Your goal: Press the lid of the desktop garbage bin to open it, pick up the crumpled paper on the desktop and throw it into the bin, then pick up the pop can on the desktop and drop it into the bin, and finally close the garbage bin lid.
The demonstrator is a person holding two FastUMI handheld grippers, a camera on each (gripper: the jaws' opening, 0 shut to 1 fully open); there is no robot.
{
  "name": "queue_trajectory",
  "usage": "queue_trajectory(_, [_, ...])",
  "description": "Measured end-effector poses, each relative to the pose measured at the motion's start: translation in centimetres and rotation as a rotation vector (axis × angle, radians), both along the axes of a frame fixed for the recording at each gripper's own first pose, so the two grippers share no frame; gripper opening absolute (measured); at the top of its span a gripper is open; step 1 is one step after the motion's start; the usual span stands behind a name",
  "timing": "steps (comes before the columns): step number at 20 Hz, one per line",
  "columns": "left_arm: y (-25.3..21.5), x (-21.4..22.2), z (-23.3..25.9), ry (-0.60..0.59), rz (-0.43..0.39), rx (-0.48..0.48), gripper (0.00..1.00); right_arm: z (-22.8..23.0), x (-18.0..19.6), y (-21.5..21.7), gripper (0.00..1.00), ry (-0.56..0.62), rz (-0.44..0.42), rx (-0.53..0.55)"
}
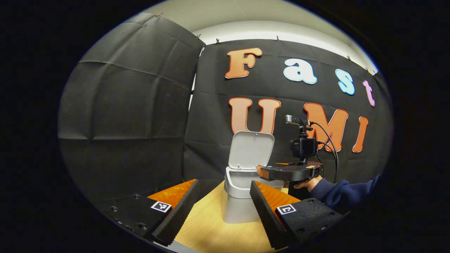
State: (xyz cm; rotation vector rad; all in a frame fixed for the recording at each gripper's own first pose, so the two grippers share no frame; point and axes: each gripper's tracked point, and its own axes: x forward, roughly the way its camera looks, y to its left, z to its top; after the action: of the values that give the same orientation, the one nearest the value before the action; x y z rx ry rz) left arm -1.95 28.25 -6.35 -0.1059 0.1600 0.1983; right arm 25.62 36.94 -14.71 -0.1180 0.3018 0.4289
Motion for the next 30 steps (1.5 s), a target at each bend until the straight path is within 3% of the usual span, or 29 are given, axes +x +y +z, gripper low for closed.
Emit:
queue_trajectory(6, [-6.7,2.6,-1.9,-0.016,-0.139,0.048,0.93,2.7,-4.3,-8.9,0.94,-0.114,-0.074,-0.006])
queue_trajectory(17, [-22.6,4.2,-8.7,0.047,-0.479,0.046,0.93,6.3,-15.2,-26.5,0.94,-0.219,-0.333,0.005])
queue_trajectory(21, [-27.3,5.5,-14.5,0.103,-0.554,0.063,0.93,5.0,-18.4,-30.0,0.94,-0.184,-0.400,0.003])
queue_trajectory(26, [-32.8,8.6,-25.6,0.260,-0.641,0.070,0.93,4.1,-20.8,-33.2,0.94,-0.127,-0.464,-0.034])
queue_trajectory(30, [-35.4,10.7,-32.4,0.385,-0.657,0.089,0.95,4.6,-22.7,-36.0,0.94,-0.116,-0.533,-0.071])
